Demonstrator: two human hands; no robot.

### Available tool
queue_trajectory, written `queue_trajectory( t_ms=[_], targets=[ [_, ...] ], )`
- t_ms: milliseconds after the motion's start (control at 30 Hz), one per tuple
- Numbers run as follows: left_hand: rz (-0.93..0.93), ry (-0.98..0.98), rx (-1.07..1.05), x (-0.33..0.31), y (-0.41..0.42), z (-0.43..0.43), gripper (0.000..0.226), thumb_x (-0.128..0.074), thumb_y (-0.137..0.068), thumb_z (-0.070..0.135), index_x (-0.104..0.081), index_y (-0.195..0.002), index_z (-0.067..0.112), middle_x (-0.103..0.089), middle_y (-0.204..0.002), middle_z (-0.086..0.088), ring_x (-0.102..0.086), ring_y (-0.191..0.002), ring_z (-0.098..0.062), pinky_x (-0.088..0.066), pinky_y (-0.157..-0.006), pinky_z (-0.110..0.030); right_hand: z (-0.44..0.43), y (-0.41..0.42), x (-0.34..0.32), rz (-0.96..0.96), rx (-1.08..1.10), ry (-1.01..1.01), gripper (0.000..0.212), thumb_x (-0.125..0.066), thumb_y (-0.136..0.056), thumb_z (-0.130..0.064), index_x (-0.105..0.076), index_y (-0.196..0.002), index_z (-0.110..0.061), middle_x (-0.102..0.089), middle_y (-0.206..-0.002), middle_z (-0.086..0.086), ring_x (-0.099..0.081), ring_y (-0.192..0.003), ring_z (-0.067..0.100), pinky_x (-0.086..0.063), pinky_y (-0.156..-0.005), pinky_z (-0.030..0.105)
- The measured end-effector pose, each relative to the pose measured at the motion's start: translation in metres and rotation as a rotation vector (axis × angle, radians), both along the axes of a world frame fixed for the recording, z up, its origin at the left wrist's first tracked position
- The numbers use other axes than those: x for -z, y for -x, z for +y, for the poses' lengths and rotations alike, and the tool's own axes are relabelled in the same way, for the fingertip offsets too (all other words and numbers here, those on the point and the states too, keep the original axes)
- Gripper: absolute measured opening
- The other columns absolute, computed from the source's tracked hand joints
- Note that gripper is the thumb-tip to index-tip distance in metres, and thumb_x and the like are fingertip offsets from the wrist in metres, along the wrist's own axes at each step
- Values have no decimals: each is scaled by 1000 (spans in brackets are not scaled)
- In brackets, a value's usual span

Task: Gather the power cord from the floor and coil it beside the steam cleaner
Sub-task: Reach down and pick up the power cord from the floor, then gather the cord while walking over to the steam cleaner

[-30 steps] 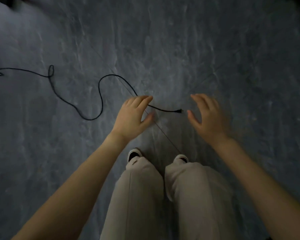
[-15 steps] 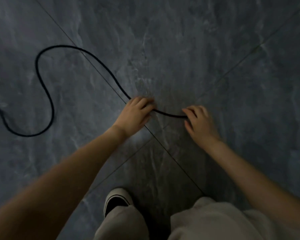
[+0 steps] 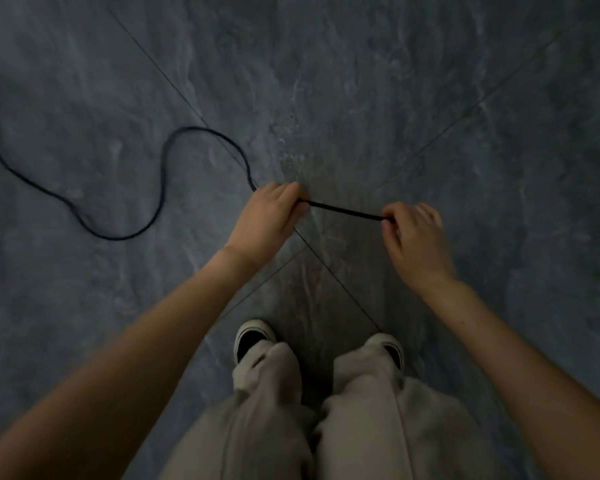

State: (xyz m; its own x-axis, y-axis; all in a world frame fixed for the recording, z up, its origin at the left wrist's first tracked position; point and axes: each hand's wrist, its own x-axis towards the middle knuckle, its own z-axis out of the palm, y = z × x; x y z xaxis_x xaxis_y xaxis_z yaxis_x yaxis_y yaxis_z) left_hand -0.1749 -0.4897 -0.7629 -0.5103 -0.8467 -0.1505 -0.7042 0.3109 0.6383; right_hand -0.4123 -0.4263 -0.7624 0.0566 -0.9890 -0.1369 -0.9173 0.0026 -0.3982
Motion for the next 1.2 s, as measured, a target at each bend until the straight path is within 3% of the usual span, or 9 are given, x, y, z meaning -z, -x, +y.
queue_trajectory(
  t_ms=[167,333,467,567,667,733,867,1067,1200],
  targets=[
    [101,-51,-123,-151,-5,22,12,-49,-101,14,-58,-98,7,-62,-88,-6,-51,-79,-20,-39,-70,-32,11,-6,-151,-73,-1,99,11,-57,-95,-22,-62,-96,-13,-64,-84,3,-58,-80,21,-36,-93,46],
    [179,-70,-274,-334,-12,50,9,-49,-101,18,-57,-98,15,-64,-87,-1,-54,-79,-13,-43,-70,-28,20,-21,-338,-261,99,195,10,-54,-96,-21,-61,-96,-15,-62,-80,0,-55,-75,16,-32,-83,32],
    [212,-5,-367,-488,-26,66,8,-51,-100,20,-59,-100,17,-65,-93,5,-57,-86,-9,-42,-75,-16,29,-40,-498,-461,84,193,10,-55,-96,-23,-62,-96,-17,-59,-82,-5,-52,-74,8,-38,-78,28],
    [209,61,-409,-589,-47,84,8,-54,-99,17,-61,-102,14,-65,-97,4,-58,-91,-8,-42,-79,-13,40,-59,-597,-516,29,257,9,-57,-94,-24,-63,-95,-17,-59,-83,-7,-49,-74,3,-35,-76,20],
    [136,169,-415,-663,-64,102,18,-56,-99,19,-62,-114,11,-67,-109,-3,-59,-103,-13,-42,-87,-16,46,-77,-672,-572,-37,292,8,-57,-94,-25,-63,-94,-20,-57,-82,-11,-51,-73,3,-37,-76,26],
    [64,259,-404,-700,-72,117,31,-59,-97,20,-59,-126,8,-65,-122,-8,-56,-114,-18,-40,-97,-23,51,-87,-707,-609,-78,298,5,-59,-94,-24,-63,-93,-21,-58,-82,-12,-54,-74,4,-43,-76,35],
    [-12,367,-477,-747,-84,162,47,-60,-96,25,-51,-139,7,-56,-138,-9,-48,-130,-21,-22,-114,-22,67,-101,-746,-676,-151,311,7,-64,-93,-15,-65,-93,-22,-61,-84,-15,-57,-78,5,-48,-76,47],
    [-132,356,-681,-743,-92,257,54,-57,-96,37,-47,-144,14,-52,-144,-6,-43,-137,-25,-26,-117,-39,106,-115,-744,-732,-318,184,8,-64,-91,-16,-68,-93,-23,-65,-88,-14,-61,-82,10,-51,-77,52],
    [-148,262,-846,-730,-97,319,55,-49,-96,45,-49,-142,15,-53,-143,-6,-44,-136,-26,-28,-116,-40,131,-138,-735,-720,-443,119,10,-68,-88,-8,-69,-89,-18,-66,-83,-8,-62,-77,13,-50,-74,54]
  ],
)
